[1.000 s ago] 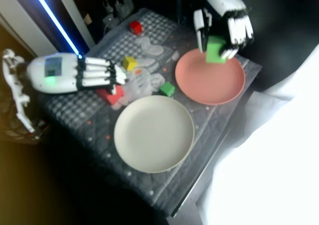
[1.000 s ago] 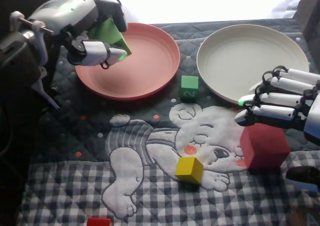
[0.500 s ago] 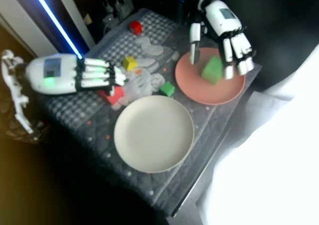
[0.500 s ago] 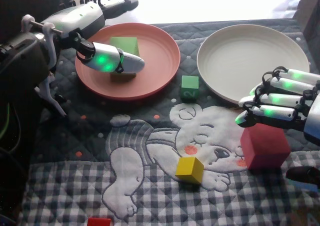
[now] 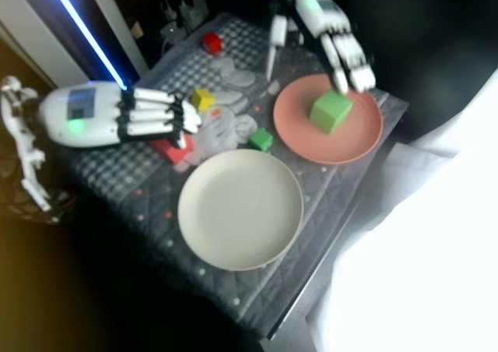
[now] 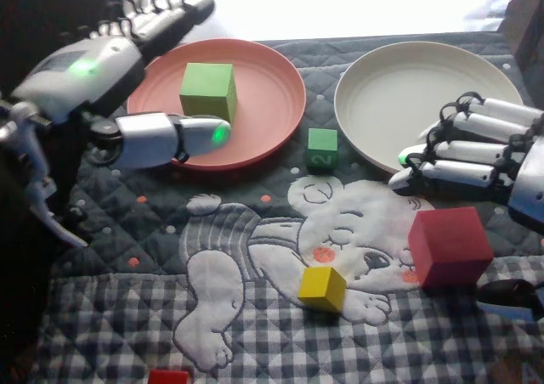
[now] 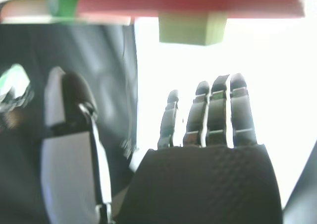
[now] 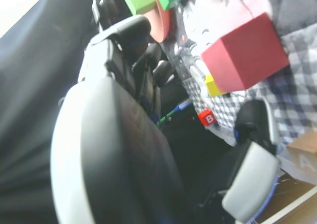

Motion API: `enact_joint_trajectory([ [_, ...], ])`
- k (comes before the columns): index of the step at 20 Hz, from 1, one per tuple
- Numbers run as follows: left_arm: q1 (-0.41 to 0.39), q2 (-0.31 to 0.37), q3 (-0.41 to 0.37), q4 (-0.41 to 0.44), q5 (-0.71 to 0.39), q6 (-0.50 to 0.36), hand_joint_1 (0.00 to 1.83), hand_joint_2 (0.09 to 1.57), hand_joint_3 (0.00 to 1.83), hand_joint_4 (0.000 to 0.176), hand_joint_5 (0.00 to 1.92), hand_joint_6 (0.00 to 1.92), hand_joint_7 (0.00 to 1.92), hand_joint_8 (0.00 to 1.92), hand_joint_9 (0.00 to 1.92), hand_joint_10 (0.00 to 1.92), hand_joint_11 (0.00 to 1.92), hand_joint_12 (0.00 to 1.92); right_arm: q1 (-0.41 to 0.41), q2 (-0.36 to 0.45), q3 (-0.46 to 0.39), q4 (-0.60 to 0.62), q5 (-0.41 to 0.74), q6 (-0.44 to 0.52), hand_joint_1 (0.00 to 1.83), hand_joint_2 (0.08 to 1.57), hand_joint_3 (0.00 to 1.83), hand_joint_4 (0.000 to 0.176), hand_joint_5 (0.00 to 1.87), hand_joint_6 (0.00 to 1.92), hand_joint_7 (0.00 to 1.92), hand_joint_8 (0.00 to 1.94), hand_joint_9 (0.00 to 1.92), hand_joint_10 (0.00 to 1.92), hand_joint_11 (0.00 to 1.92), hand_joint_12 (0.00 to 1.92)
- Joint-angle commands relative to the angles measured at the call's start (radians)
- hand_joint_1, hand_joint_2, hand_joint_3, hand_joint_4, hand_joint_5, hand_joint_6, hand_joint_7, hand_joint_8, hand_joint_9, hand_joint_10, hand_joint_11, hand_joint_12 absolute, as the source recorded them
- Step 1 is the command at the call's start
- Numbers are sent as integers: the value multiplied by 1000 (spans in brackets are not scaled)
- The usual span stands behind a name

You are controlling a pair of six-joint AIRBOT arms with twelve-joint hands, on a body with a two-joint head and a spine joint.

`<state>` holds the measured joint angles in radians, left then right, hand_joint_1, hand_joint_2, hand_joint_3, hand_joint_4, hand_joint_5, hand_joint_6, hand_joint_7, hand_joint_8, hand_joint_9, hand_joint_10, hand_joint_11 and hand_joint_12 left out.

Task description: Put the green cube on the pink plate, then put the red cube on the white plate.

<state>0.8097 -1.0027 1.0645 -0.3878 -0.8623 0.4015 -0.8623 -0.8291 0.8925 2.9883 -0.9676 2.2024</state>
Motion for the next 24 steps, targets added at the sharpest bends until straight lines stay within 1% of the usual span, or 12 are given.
enact_joint_trajectory([
  [1,13,15,-24,28,-193,-4,475,995,21,175,0,0,0,0,0,0,0,0,8,-2,4,21,-114,2,1110,581,411,0,323,316,300,89,68,563,0,1266],
  [5,104,55,-109,31,-342,-4,520,1003,12,159,36,14,0,0,0,0,0,0,10,-13,11,21,-55,2,1132,679,239,0,412,178,206,3,19,338,0,1086],
  [8,155,63,-137,27,-403,-4,544,1027,20,172,44,14,0,0,0,0,0,0,10,-29,22,21,-26,2,1139,763,155,0,521,184,253,8,58,385,0,1313],
  [10,167,62,-139,17,-402,-4,565,1070,10,154,56,6,0,0,0,0,0,0,12,-40,29,21,-4,2,1165,803,121,0,569,228,287,8,79,505,0,1495],
  [11,170,62,-141,13,-401,-4,604,1069,7,166,70,9,0,0,0,0,0,0,14,-47,33,21,6,2,1175,827,112,0,581,240,284,3,66,531,0,1527],
  [12,175,61,-145,12,-404,-4,617,1071,6,159,78,12,0,0,0,0,0,0,14,-53,37,21,13,2,1204,829,99,0,614,245,311,9,107,551,0,1566],
  [14,178,57,-147,9,-407,-4,612,1082,8,153,76,8,0,0,0,0,0,0,14,-60,40,21,17,2,1299,851,78,0,704,242,492,62,323,692,133,1647],
  [15,179,56,-147,7,-408,-4,578,1095,12,149,74,6,0,0,0,0,0,0,14,-62,41,21,17,2,1382,904,78,0,775,291,697,176,482,848,322,1597],
  [16,181,55,-148,3,-412,-4,590,1110,14,147,74,4,0,0,0,0,0,0,18,-65,42,21,17,2,1381,1089,26,0,880,954,900,889,843,1180,661,1544],
  [20,193,55,-149,-12,-423,-4,601,1130,13,158,92,8,0,0,0,0,0,0,43,-65,43,20,17,2,1388,1147,6,0,920,993,823,1215,869,1354,826,1642],
  [22,203,55,-149,-24,-431,-4,597,1147,15,143,97,7,0,0,0,0,0,0,67,-61,42,20,14,2,1364,1167,7,0,884,1099,844,1229,777,1453,705,1772],
  [24,208,55,-150,-31,-436,-4,577,1152,13,135,109,9,0,0,0,0,0,0,84,-53,40,20,-15,2,1362,1179,4,0,929,971,814,1355,704,1511,622,1826],
])
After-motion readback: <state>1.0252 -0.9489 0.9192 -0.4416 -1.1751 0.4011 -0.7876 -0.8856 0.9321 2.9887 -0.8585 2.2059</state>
